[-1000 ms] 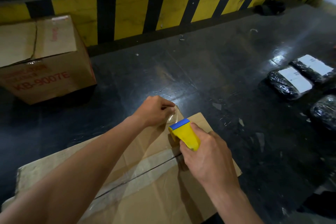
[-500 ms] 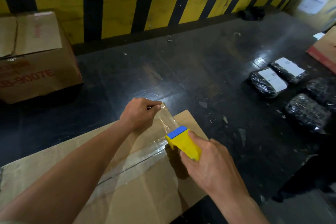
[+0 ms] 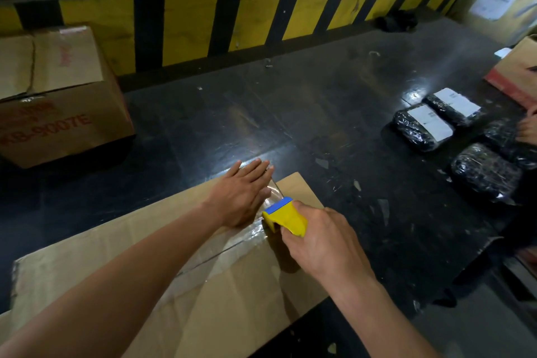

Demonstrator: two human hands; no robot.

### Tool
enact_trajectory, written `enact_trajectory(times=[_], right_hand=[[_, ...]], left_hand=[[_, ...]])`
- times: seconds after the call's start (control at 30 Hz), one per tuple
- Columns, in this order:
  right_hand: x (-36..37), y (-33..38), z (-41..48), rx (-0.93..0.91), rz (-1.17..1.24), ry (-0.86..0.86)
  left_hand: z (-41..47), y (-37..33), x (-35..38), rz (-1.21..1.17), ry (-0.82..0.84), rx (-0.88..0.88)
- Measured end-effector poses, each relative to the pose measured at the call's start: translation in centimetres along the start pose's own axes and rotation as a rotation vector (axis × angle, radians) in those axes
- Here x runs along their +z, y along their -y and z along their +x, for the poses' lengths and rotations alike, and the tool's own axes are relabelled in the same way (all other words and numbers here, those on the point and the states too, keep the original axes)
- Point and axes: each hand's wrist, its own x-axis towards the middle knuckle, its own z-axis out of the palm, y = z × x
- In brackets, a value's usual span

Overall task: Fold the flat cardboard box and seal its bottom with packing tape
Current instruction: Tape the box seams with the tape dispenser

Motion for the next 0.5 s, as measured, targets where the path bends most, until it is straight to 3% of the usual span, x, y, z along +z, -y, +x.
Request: enact_trajectory(times=[0.3,0.5], right_hand=[[-2.5,-1.9,-3.6,-0.001,-0.003,0.037],[-1.2,-1.9,-3.6,0.03,-0.065,0.007]], left_hand=[[0.1,-0.3,0.0,-0.035,0.003,-0.024],[-0.1,-2.2,-1.0,0.08,0.007,-0.117]])
